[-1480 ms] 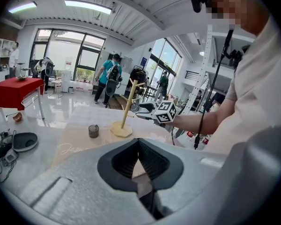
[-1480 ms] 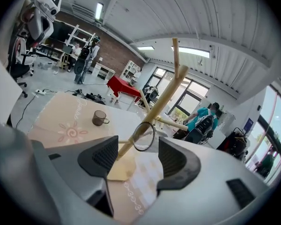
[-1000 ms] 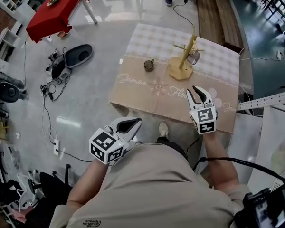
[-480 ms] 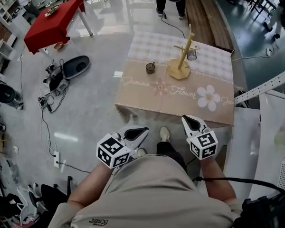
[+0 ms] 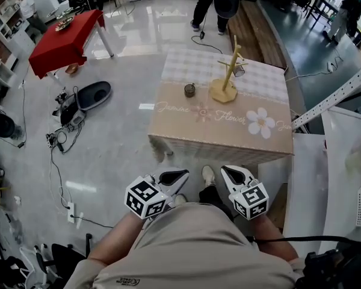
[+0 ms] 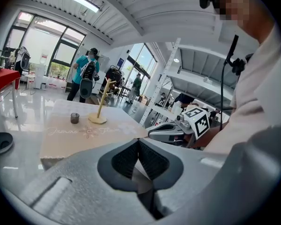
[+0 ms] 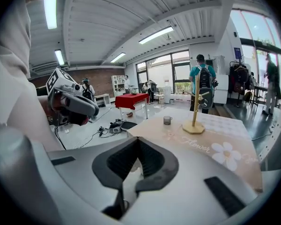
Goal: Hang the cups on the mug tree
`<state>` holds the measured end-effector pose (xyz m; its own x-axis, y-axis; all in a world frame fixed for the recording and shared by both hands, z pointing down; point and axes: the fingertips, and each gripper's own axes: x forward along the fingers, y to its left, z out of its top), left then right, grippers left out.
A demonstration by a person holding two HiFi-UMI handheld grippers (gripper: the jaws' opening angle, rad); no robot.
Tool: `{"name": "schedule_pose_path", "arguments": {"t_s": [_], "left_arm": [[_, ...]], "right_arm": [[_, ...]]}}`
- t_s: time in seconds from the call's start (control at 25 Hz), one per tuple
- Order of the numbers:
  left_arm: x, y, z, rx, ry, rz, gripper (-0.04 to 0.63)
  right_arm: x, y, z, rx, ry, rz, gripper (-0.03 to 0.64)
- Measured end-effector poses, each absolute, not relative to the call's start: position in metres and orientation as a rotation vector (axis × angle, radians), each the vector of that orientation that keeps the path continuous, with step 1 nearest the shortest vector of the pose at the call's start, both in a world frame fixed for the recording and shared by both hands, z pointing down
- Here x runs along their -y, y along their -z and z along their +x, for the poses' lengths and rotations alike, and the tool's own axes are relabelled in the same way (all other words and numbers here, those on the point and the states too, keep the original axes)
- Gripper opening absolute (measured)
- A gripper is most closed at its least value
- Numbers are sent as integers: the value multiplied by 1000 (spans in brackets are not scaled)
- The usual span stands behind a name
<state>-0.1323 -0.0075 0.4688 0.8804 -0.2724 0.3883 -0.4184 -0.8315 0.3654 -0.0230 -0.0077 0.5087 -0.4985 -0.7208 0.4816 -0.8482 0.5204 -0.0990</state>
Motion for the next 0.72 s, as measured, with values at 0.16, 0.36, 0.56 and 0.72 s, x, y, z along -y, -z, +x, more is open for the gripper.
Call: {"name": "schedule_pose_path", "arguments": {"t_s": [0.16,0.36,0.56,0.72], "left_arm": [[-3,-468,-141,501,-442,2607,8],[-11,-466,-155,525,-430,2610,9],[-15,-465,-170,564,-414,2606,9],[-18,-464,-179,587,-405,2601,9]], "right_arm": [[-5,-505,-38,2394,-442,1281,14],[-12,-503,-52,2402,-417,1250,14],[-10,-497,-66,2421,-382,1218,14],[-11,-495,-75,2426,-363,1188,14]]}}
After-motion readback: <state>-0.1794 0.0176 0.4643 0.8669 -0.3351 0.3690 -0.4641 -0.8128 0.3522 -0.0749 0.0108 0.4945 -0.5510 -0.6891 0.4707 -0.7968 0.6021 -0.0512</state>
